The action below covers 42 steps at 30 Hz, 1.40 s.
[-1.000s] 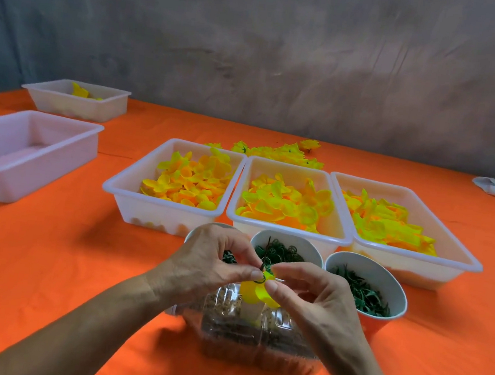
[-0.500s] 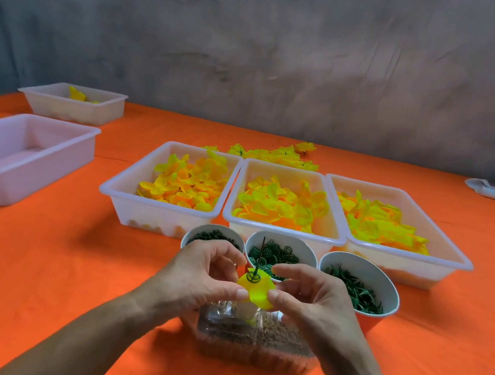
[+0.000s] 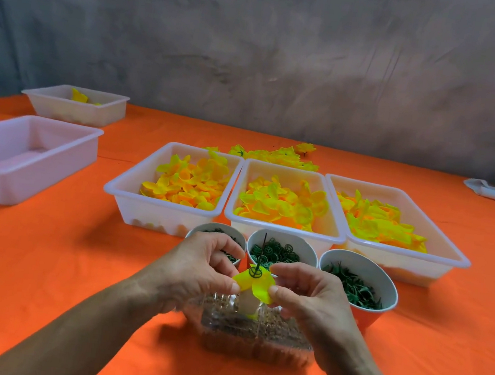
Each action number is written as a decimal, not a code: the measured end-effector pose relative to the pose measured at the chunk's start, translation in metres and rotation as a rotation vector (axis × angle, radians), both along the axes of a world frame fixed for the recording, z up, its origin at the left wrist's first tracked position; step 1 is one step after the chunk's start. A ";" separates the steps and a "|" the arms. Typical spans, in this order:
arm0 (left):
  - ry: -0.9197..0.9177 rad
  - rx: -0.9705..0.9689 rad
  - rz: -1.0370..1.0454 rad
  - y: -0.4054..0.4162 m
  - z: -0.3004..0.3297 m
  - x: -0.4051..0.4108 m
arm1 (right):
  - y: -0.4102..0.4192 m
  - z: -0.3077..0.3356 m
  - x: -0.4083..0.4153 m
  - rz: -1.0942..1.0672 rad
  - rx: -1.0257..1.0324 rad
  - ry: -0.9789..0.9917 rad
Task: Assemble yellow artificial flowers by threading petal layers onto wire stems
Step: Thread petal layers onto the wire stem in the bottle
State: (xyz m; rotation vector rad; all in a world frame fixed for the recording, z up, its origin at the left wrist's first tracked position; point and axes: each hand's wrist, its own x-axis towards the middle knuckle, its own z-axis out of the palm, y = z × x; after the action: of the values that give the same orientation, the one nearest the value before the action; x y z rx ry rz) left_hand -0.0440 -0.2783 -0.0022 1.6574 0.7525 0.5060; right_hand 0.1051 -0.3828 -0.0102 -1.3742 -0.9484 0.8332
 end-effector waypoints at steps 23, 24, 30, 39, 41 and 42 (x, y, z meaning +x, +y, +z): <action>-0.043 0.304 0.059 0.005 0.003 0.014 | 0.000 0.005 0.008 0.052 -0.053 -0.084; -0.028 0.314 0.034 0.007 0.003 0.014 | 0.001 0.004 0.010 0.056 -0.060 -0.092; 0.056 0.440 -0.046 0.015 0.010 0.017 | 0.013 0.009 0.017 0.072 -0.075 -0.238; 0.021 0.337 -0.120 0.020 0.009 0.015 | 0.068 0.019 0.050 -0.158 0.019 -0.530; 0.015 0.333 -0.116 0.021 0.007 0.015 | 0.086 0.021 0.059 -0.200 0.007 -0.594; 0.015 0.330 -0.116 0.022 0.006 0.015 | 0.094 0.020 0.063 -0.219 -0.011 -0.624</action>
State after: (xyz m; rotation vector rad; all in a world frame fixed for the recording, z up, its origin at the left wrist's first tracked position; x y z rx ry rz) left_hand -0.0289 -0.2566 0.0041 1.9998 0.6017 0.5573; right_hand 0.1684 -0.2888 0.0097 -1.7538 -1.2308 0.2359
